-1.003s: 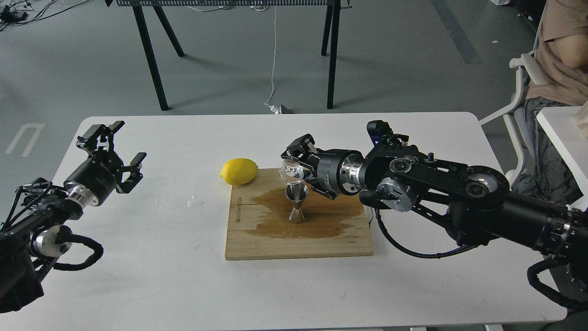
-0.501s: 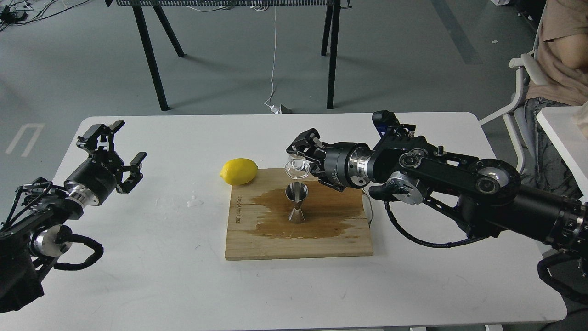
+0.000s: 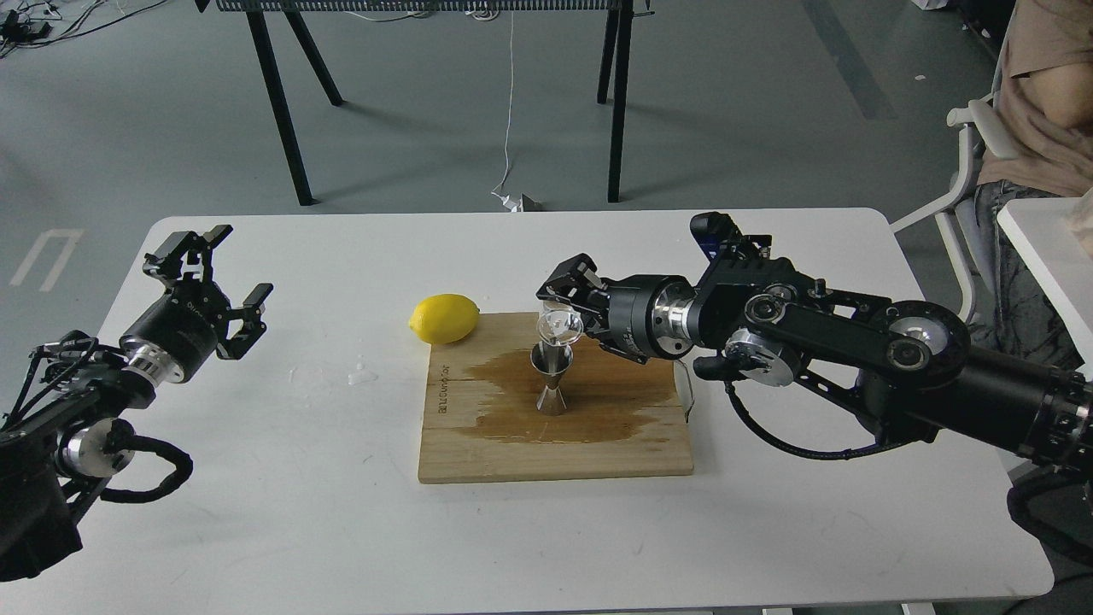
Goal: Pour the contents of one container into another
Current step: 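Position the glass cup above the jigger and begin tilting it, then tilt the glass cup further to pour into the jigger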
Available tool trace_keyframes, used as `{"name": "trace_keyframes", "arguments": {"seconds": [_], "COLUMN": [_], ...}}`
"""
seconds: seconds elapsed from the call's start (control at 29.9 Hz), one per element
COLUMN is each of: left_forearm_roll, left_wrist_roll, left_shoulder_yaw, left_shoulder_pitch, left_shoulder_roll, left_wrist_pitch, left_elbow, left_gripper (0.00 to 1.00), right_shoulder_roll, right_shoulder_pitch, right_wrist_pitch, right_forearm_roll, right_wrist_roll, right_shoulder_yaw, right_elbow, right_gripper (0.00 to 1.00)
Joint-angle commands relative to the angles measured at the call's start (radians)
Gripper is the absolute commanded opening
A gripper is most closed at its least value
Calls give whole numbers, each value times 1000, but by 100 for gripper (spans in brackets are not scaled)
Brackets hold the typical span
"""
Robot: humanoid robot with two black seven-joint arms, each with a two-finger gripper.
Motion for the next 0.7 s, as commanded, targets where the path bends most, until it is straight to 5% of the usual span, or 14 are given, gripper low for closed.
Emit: {"name": "trace_keyframes", "arguments": {"seconds": [0.0, 0.67], "left_forearm_roll": [0, 0], "left_wrist_roll": [0, 0], "left_shoulder_yaw": [0, 0], "left_shoulder_pitch": [0, 6], "left_shoulder_roll": [-4, -4], "left_wrist_pitch": [0, 0], "left_elbow": [13, 15], "left_gripper": [95, 95], "right_shoulder_roll": [1, 5], "right_shoulder_pitch": [-1, 18], "right_wrist_pitch": [4, 39], "right_forearm_roll": [-29, -110], "right_wrist_roll": [1, 1], "right_shoulder_yaw": [0, -23], "right_elbow": [0, -1], "right_gripper": [46, 46]}}
